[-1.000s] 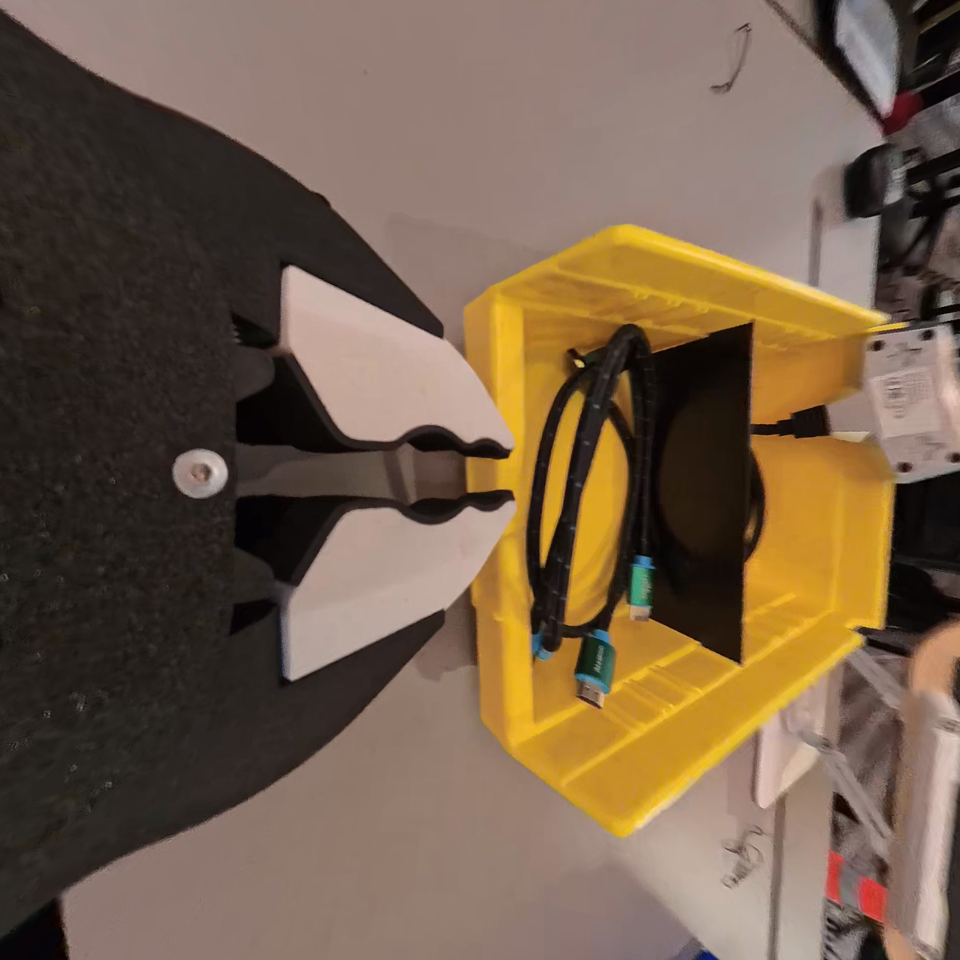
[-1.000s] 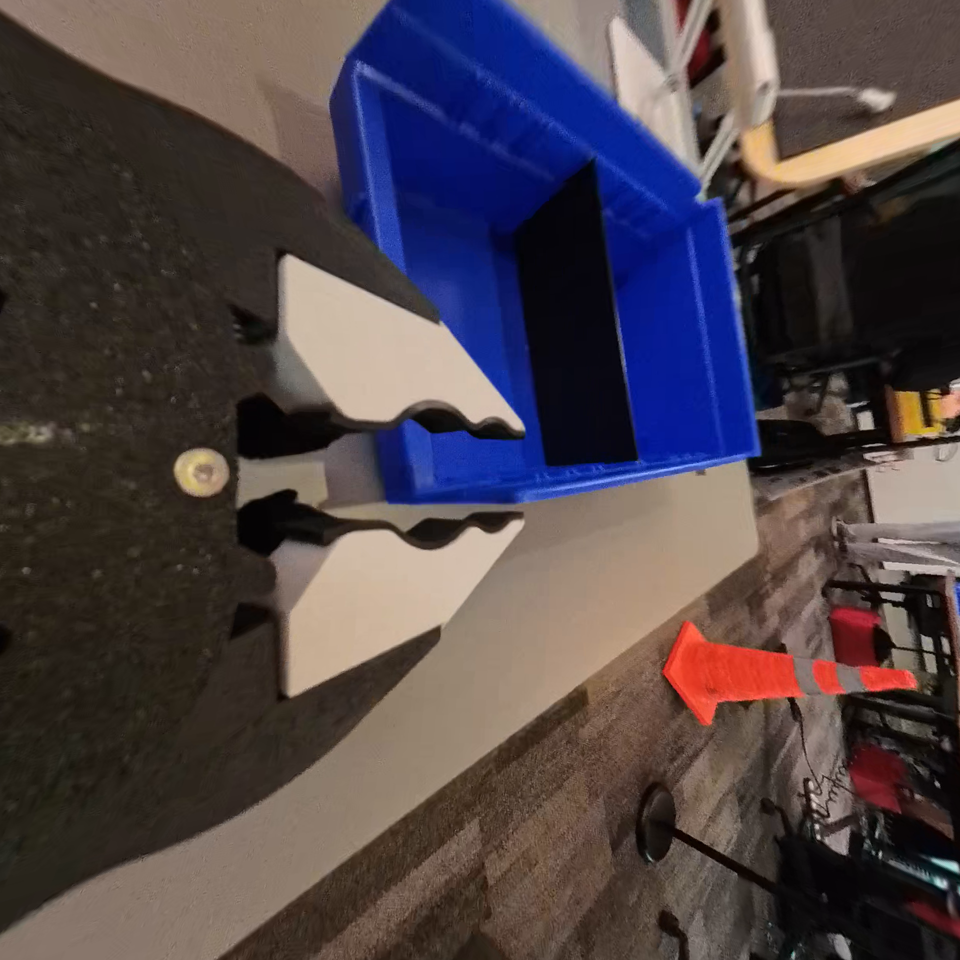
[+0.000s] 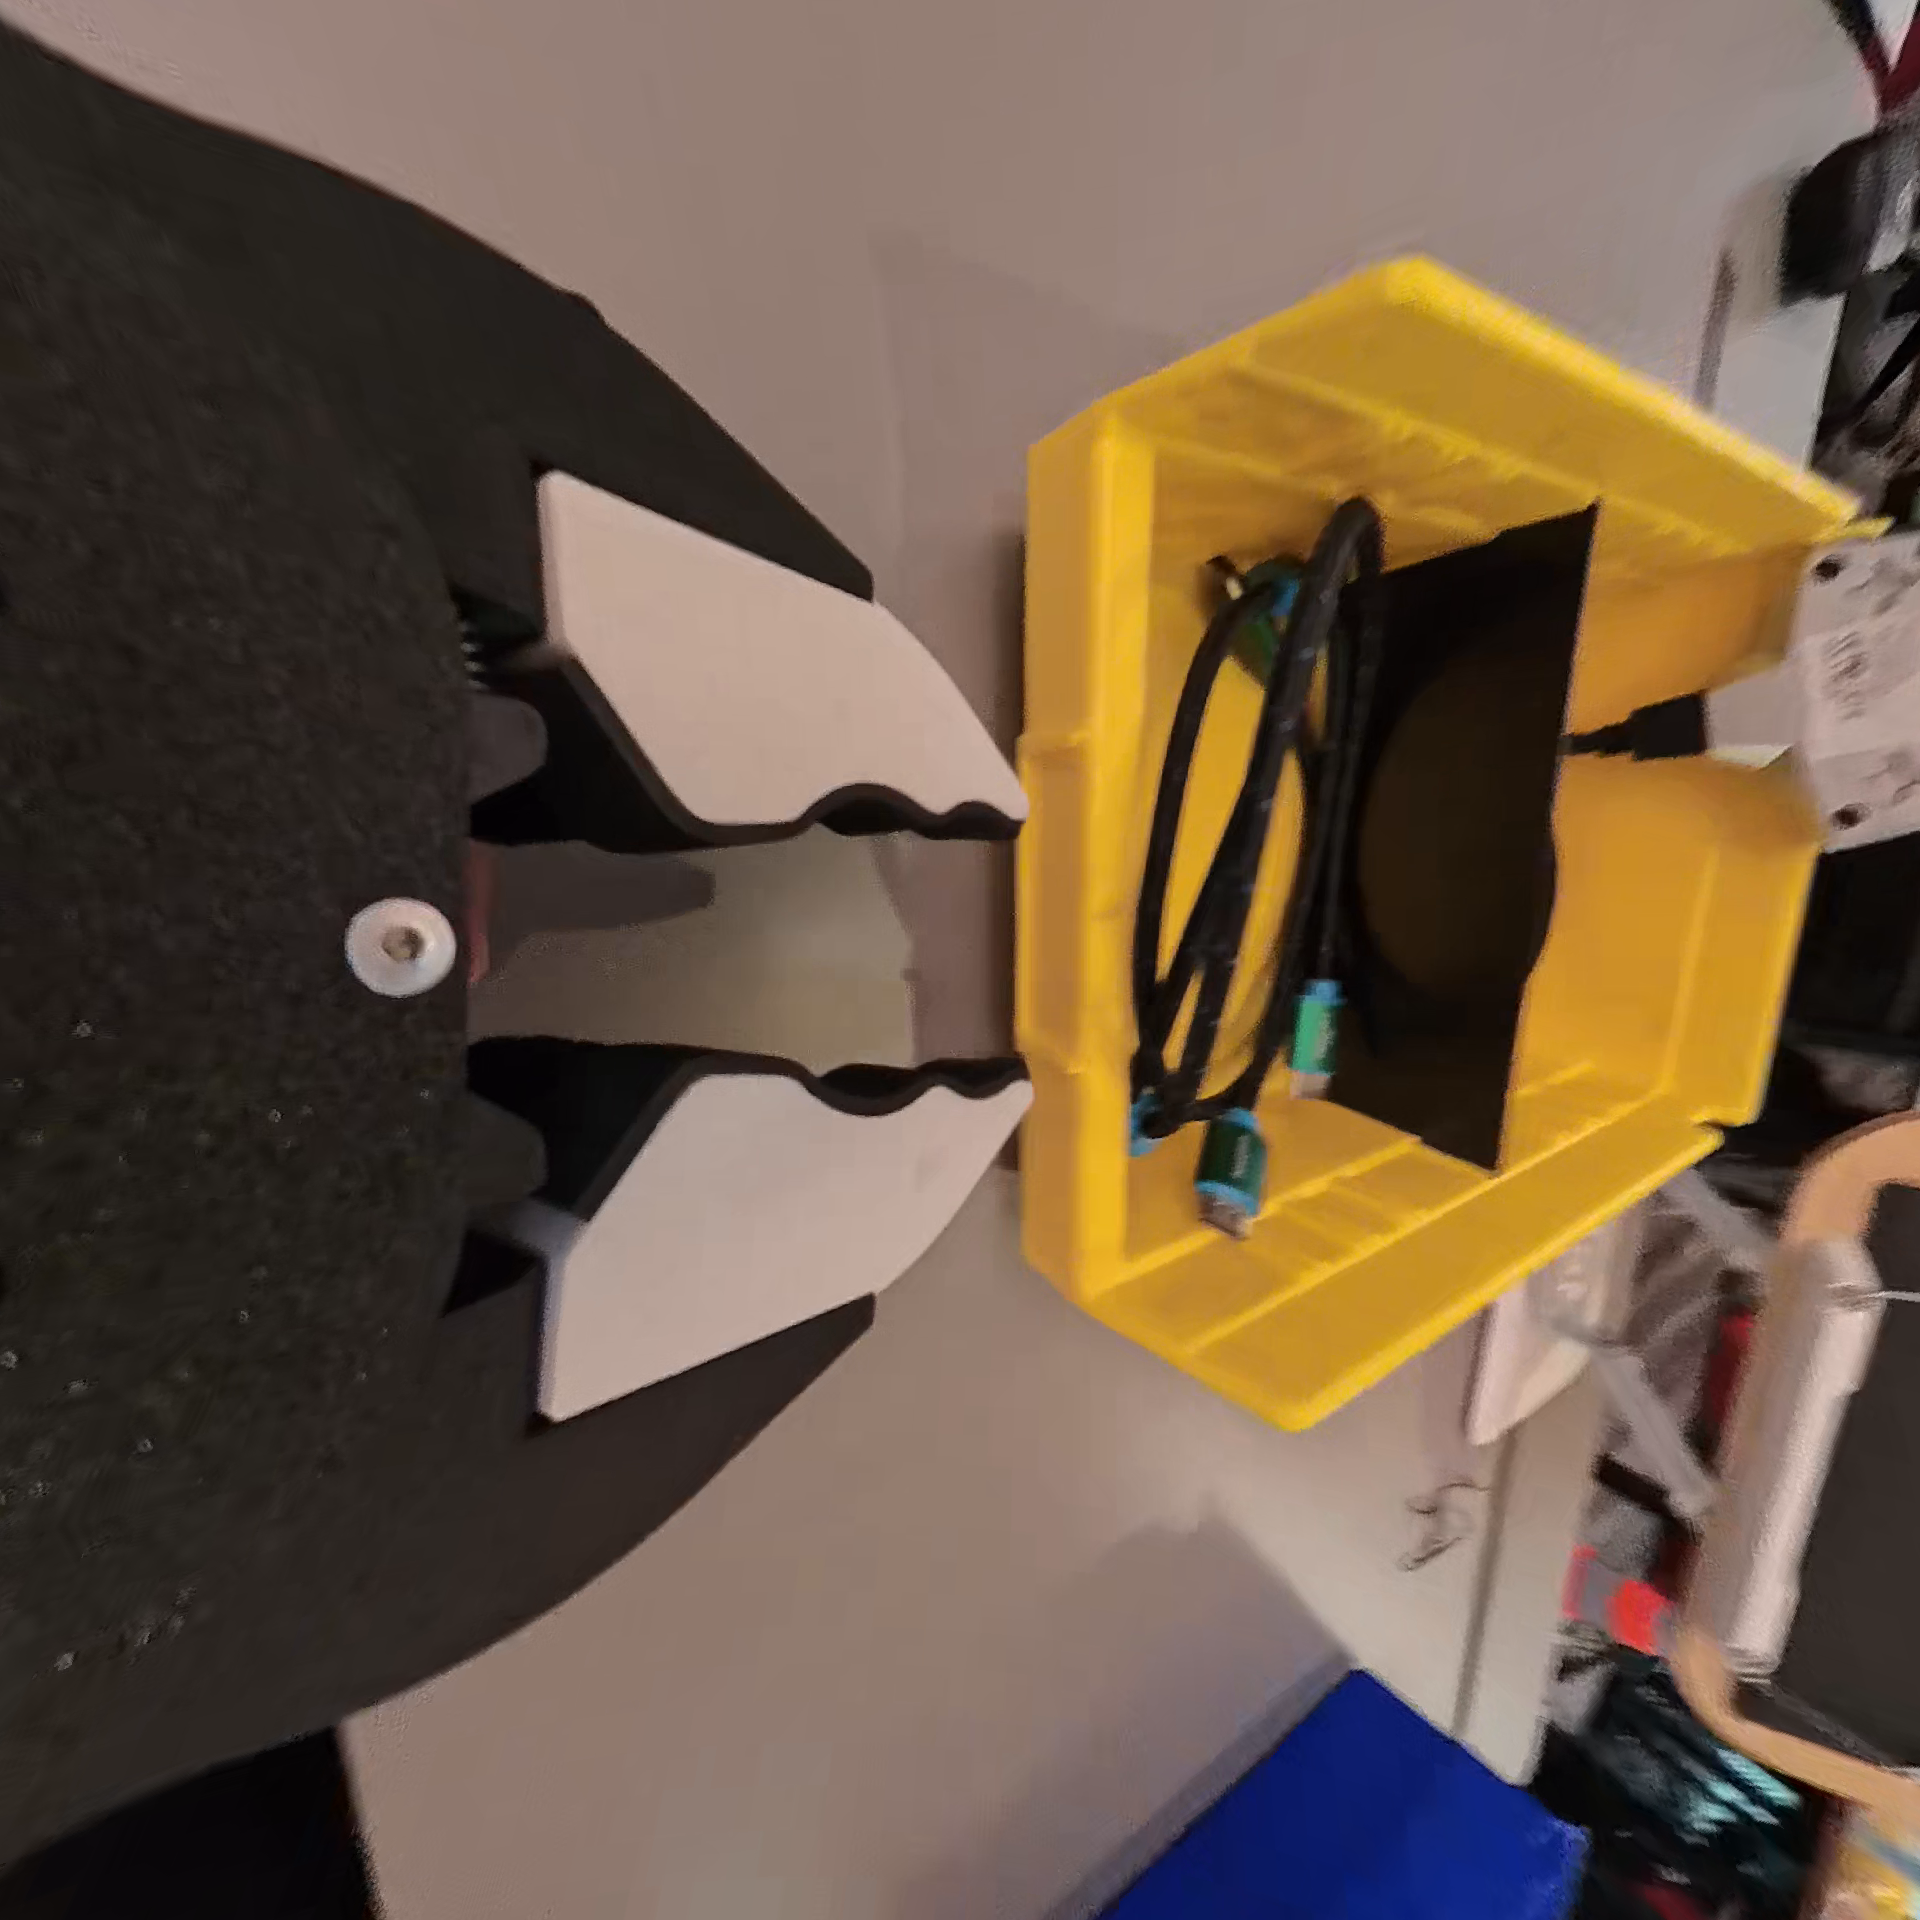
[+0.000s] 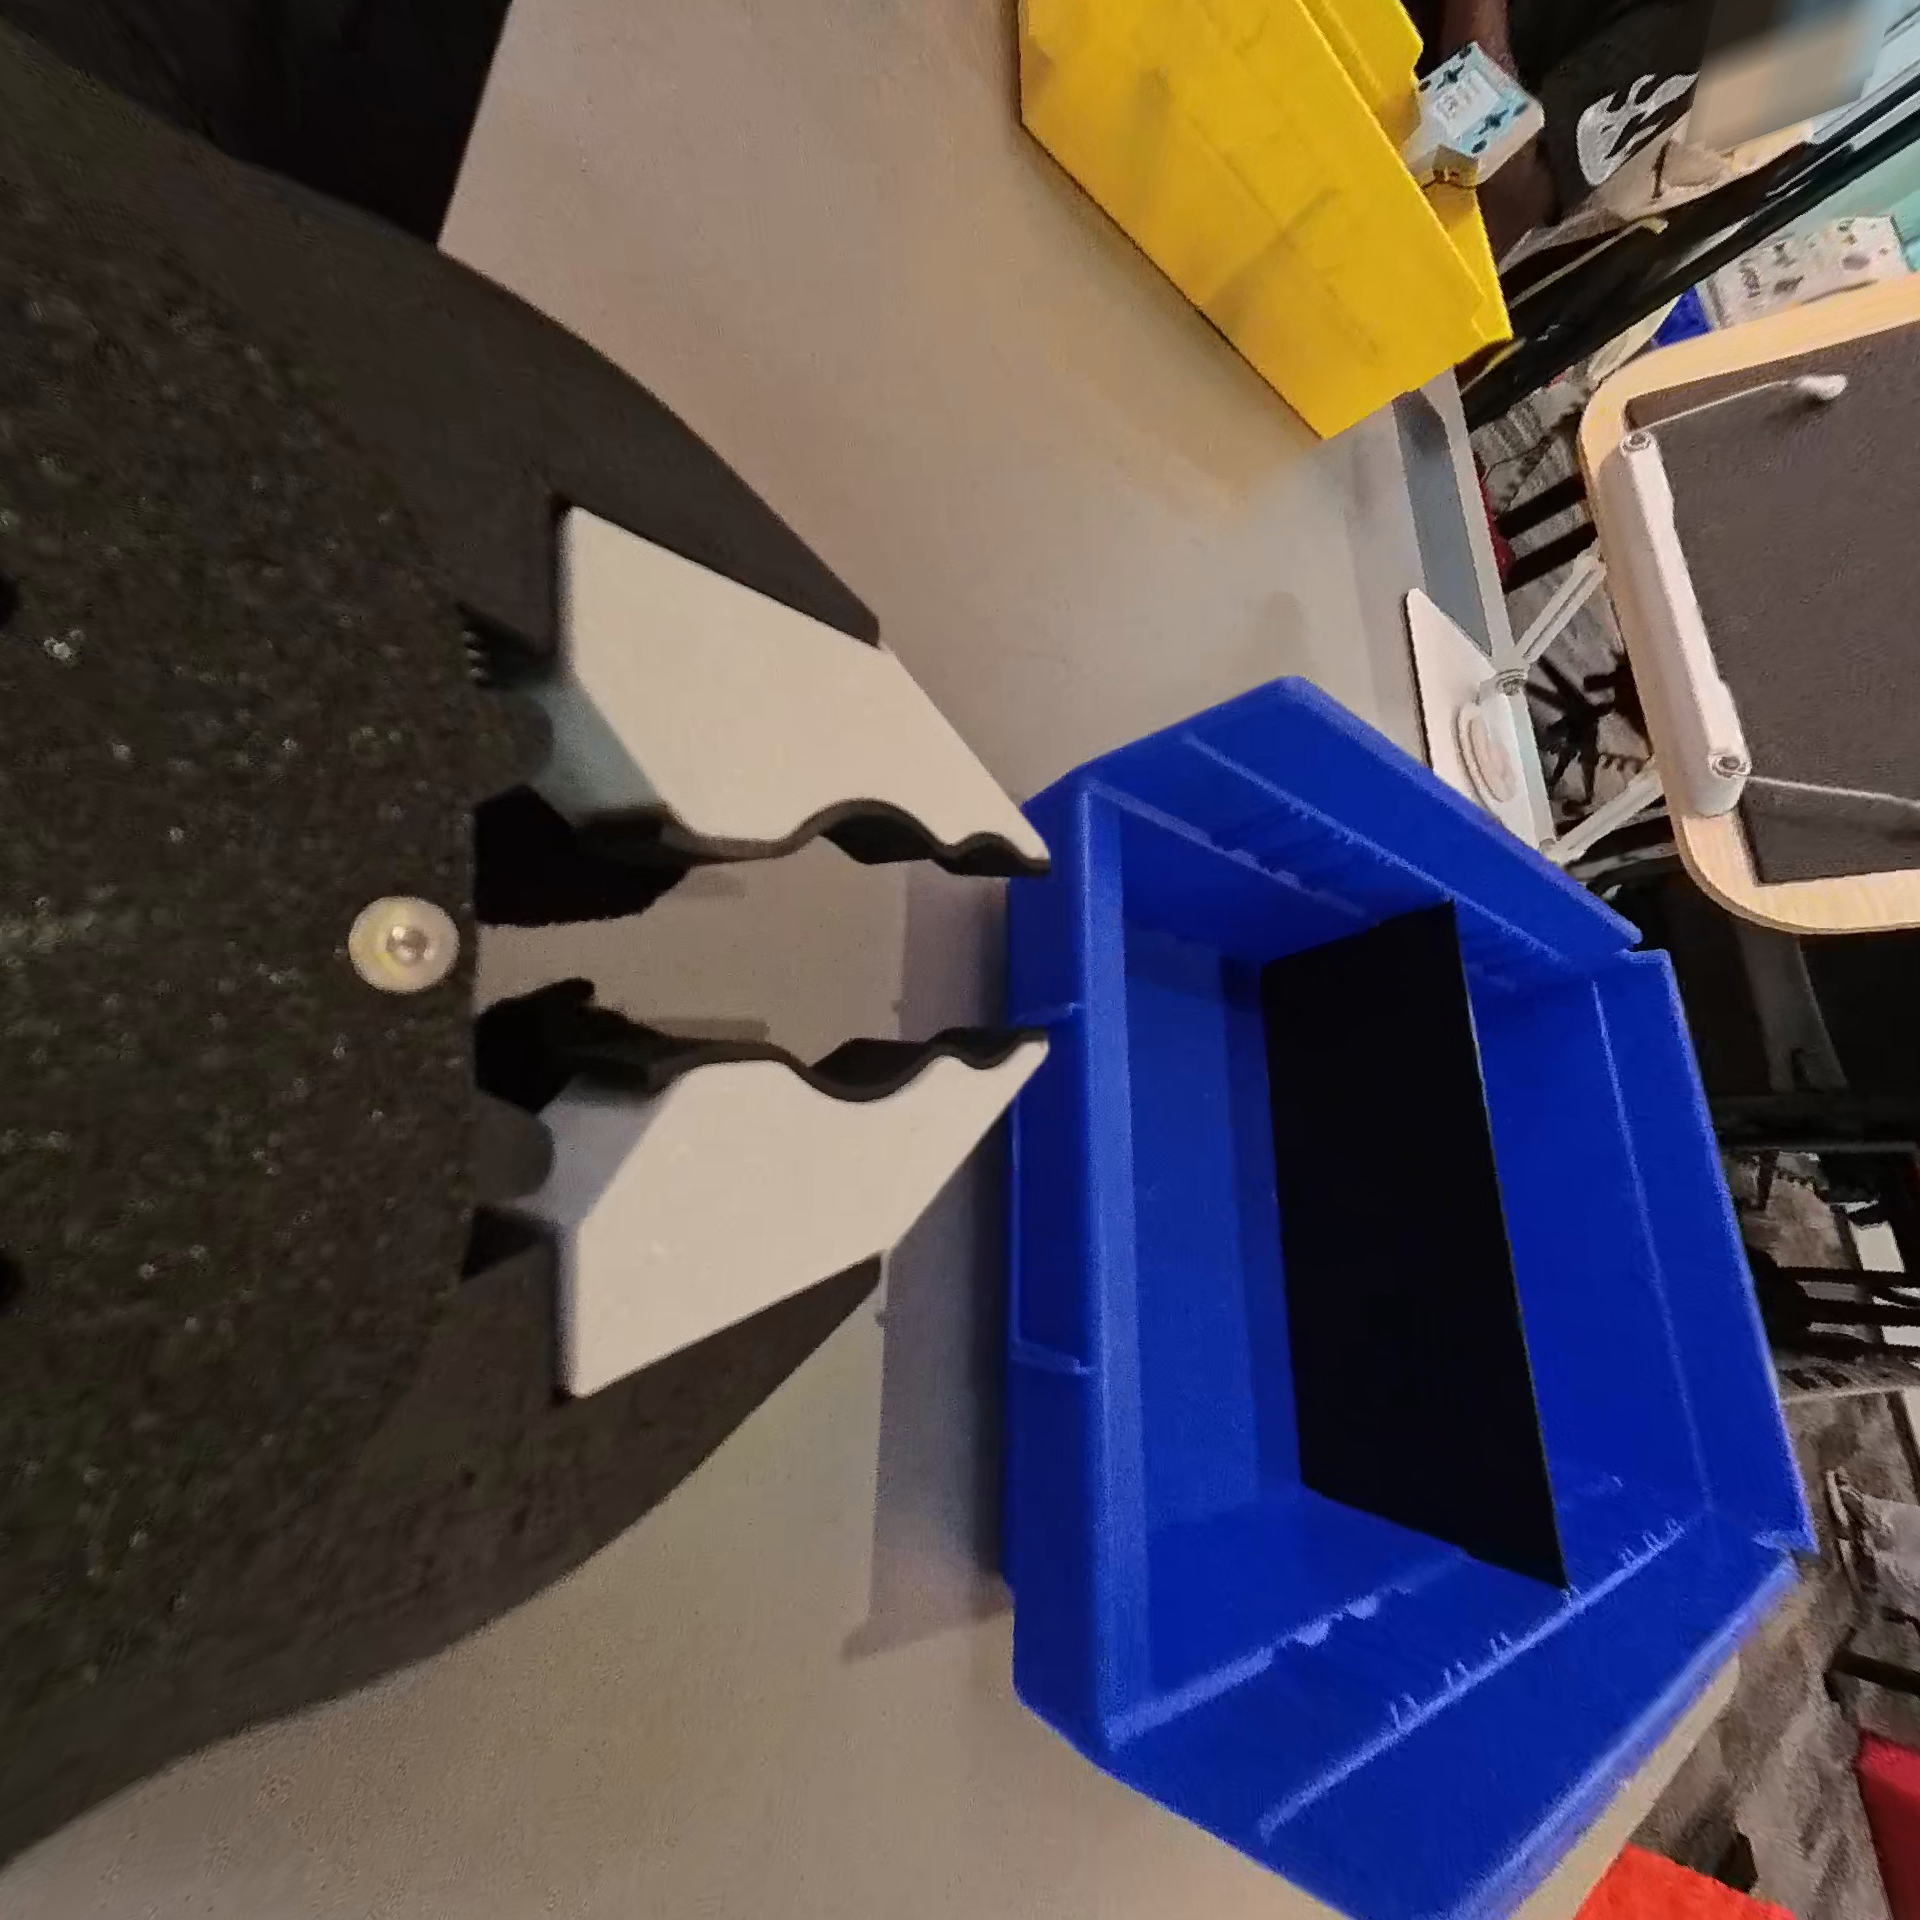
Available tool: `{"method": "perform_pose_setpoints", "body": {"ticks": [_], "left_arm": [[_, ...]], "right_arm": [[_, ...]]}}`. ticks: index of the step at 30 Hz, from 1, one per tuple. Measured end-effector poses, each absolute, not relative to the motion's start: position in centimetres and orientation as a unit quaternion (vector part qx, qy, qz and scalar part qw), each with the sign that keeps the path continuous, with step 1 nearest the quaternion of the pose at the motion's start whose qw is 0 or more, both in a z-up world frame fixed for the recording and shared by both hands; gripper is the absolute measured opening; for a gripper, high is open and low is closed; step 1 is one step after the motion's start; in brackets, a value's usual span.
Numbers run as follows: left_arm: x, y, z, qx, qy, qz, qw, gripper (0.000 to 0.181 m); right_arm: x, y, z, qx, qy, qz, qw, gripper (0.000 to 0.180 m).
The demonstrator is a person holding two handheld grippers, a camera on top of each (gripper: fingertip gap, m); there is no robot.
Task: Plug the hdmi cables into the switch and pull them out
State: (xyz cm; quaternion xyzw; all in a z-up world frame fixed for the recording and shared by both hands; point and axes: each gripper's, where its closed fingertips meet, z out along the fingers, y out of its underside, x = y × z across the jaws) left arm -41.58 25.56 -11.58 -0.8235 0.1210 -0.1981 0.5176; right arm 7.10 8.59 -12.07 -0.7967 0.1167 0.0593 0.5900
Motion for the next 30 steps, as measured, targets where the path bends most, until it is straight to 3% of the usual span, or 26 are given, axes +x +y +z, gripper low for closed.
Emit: {"method": "perform_pose_setpoints", "body": {"ticks": [7,10,13,21,30], "left_arm": [[-40.4,29.4,-9.9,-0.832,0.005,-0.242,0.499,0.041],[-40.8,30.7,-9.9,-0.831,-0.023,-0.254,0.494,0.02],[-40.7,30.9,-9.4,-0.82,-0.026,-0.292,0.492,0.015],[-36.0,29.1,-4.2,-0.745,0.199,-0.226,0.595,0.007],[-31.3,26.4,-1.1,-0.658,0.384,-0.098,0.641,0.006]], "right_arm": [[5.4,9.2,-13.0,-0.808,0.104,0.104,0.571,0.028],[5.4,9.1,-12.8,-0.805,0.103,0.102,0.576,0.026],[5.8,8.9,-12.9,-0.803,0.109,0.105,0.576,0.026],[5.8,8.7,-13.0,-0.799,0.131,0.143,0.57,0.025],[5.2,8.8,-13.1,-0.801,0.122,0.149,0.567,0.025]]}}
